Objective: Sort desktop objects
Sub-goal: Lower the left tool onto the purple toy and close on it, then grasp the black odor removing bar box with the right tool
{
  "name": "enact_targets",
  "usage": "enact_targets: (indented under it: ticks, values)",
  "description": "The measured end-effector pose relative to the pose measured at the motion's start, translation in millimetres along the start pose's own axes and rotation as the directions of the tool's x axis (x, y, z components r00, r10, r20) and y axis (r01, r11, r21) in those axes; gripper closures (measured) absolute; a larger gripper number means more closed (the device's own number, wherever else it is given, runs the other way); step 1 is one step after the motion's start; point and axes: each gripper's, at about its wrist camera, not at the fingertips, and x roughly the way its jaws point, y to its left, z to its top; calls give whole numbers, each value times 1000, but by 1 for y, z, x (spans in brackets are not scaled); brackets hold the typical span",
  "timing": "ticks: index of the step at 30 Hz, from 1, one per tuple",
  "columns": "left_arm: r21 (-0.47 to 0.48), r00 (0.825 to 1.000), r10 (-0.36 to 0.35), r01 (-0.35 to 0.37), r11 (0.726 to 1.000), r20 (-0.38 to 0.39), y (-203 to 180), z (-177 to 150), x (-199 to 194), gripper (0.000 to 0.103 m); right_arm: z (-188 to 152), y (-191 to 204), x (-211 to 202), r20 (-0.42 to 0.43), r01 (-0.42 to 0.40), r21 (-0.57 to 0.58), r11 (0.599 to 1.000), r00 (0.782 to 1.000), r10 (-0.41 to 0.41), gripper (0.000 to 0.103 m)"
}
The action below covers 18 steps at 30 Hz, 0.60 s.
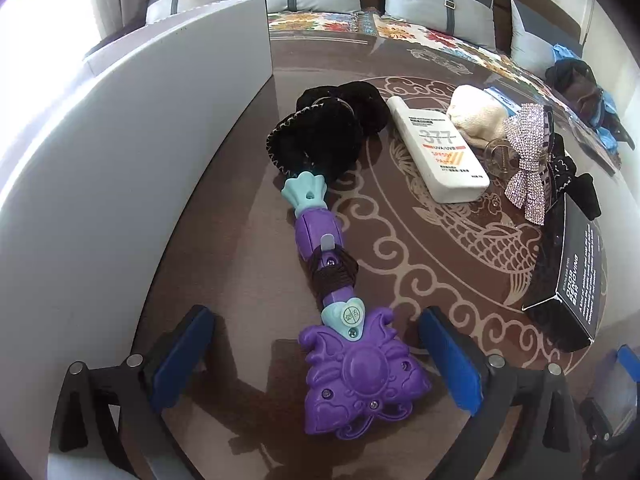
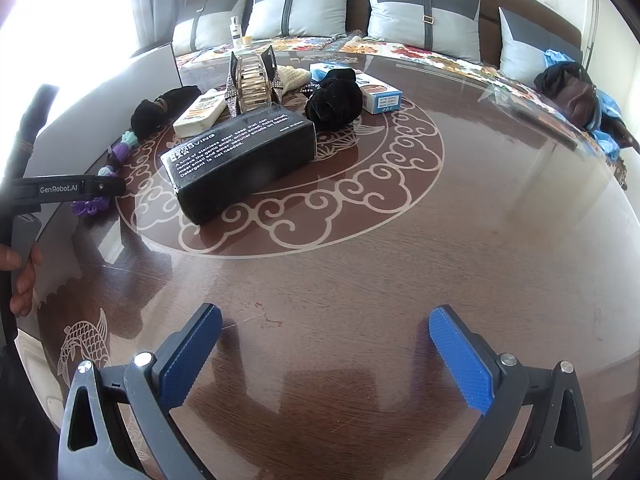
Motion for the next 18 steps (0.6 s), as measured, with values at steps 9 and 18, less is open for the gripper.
enact_targets:
  ticks: [9, 18]
  values:
    - [162, 993, -85, 71, 984, 82, -6, -15, -18, 56, 0, 0, 0, -2, 5, -4, 1000, 1000, -5, 0]
    - [231, 970, -211, 180, 956, 120, 10, -55, -40, 56, 1, 0, 1, -8, 6, -4, 1000, 1000, -6, 0]
